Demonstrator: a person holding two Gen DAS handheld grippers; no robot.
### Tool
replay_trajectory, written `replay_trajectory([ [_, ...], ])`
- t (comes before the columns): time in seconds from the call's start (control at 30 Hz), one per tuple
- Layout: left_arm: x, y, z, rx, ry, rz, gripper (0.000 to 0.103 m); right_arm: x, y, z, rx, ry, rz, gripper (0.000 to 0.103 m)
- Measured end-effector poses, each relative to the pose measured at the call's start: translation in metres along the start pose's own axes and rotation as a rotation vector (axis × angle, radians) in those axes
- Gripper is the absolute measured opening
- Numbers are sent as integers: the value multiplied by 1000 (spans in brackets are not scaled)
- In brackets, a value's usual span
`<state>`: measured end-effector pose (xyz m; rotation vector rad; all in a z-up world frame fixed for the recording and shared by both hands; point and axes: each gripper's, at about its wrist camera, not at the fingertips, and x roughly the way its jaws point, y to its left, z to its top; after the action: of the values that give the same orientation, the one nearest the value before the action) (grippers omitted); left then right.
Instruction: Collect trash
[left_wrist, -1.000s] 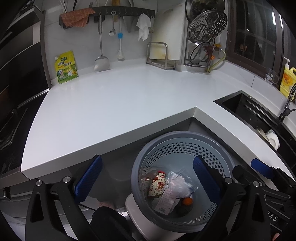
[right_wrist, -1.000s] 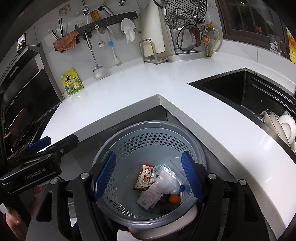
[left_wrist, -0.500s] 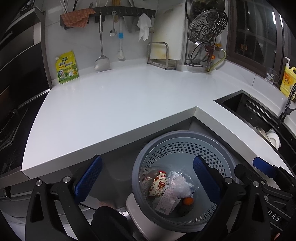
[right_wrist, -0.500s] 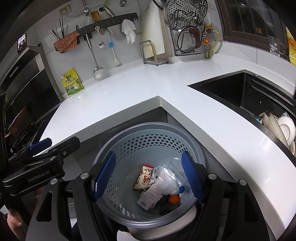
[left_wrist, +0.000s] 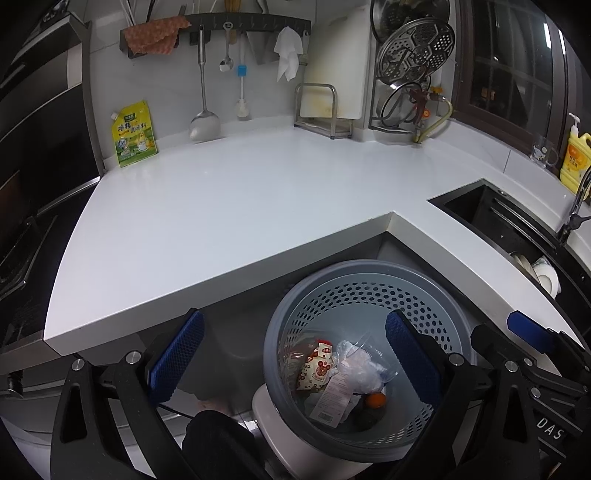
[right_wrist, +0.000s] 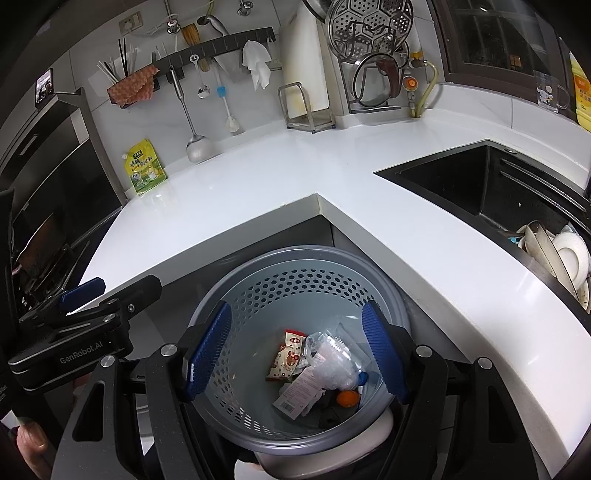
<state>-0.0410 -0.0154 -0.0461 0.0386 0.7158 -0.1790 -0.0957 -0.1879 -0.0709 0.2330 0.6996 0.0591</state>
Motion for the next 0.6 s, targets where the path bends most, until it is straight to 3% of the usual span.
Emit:
replay_trajectory([
  [0.6, 2, -1, -1, 2, 10, 9, 97, 0, 0, -1, 1, 0, -1, 70],
])
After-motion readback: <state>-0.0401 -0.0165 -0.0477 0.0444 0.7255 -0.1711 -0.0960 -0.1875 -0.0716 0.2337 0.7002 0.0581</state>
